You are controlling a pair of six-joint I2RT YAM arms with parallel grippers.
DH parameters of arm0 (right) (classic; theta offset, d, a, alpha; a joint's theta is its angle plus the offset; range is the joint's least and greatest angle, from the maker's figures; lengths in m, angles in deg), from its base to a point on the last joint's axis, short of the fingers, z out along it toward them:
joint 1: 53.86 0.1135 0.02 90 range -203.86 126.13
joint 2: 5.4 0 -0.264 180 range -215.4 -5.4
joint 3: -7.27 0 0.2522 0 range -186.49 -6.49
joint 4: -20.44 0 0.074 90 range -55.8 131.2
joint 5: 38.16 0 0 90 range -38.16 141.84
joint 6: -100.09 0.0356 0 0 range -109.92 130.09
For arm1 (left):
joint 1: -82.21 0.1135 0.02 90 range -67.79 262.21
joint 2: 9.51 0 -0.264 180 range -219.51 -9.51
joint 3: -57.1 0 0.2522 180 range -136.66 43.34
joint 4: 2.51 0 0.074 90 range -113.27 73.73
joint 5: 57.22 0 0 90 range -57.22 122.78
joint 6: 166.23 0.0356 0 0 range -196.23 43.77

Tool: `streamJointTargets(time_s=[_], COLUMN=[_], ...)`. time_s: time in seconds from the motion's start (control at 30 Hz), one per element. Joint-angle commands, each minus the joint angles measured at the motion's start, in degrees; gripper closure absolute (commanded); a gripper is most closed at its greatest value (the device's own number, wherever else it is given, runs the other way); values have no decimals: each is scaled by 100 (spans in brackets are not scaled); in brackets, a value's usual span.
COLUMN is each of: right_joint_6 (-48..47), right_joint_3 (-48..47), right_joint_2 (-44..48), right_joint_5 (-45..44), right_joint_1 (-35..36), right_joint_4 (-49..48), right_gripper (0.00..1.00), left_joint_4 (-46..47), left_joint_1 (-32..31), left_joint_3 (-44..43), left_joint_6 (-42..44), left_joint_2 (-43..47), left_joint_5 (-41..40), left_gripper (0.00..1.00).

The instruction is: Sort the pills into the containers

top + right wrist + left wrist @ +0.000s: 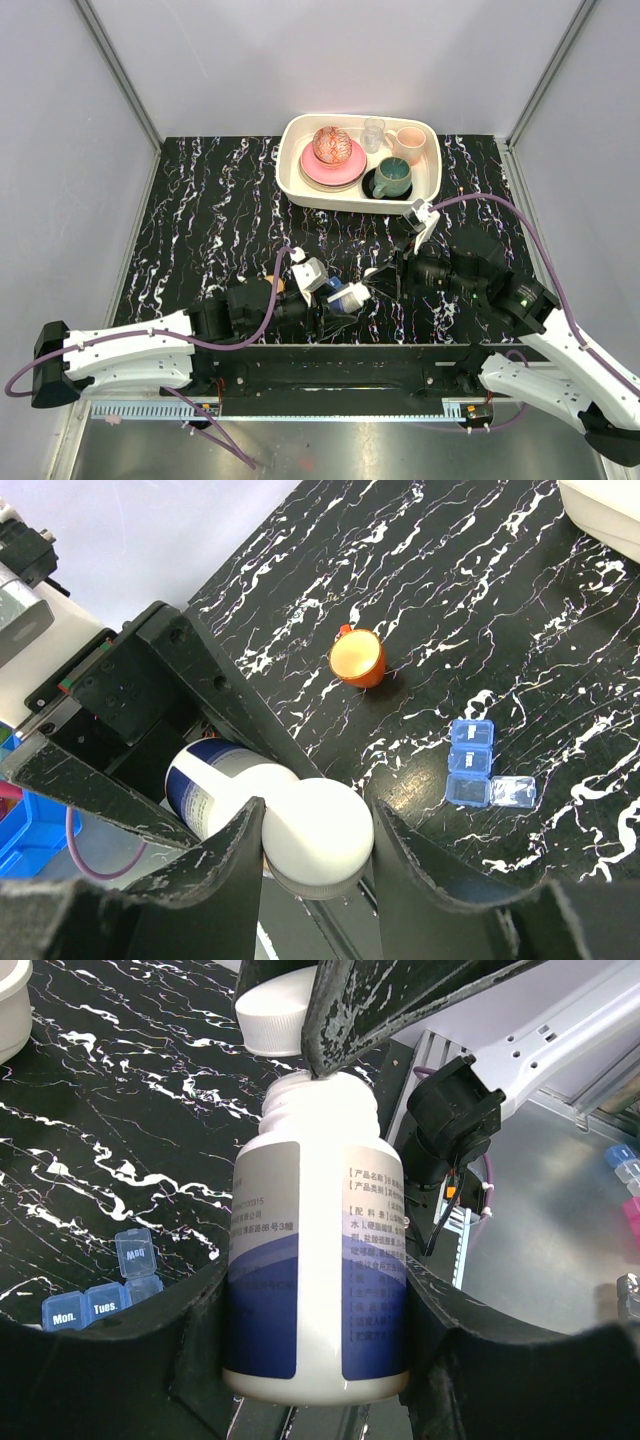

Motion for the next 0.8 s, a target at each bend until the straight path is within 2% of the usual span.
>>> streamJointTargets(time_s=[0.0, 0.27, 0.5, 0.77], right_joint_6=[-11, -2, -72, 33], right_joint_3=[13, -172, -242, 47], right_joint_2=[81, 265, 748, 881], right_joint_5=[90, -85, -849, -1017], right_joint_1=[41, 33, 24, 33], right_joint_4=[194, -104, -536, -273], right_gripper=[100, 100, 100, 100], left_joint_4=[639, 727, 578, -115], left_joint_1=[3, 3, 3, 12], left_joint_3=[-58, 144, 320, 531], left_joint_6=[-69, -69, -86, -122], left_joint_2=[159, 159, 308, 563], left_joint_5=[-99, -73, -126, -934], left_gripper=[100, 100, 100, 100])
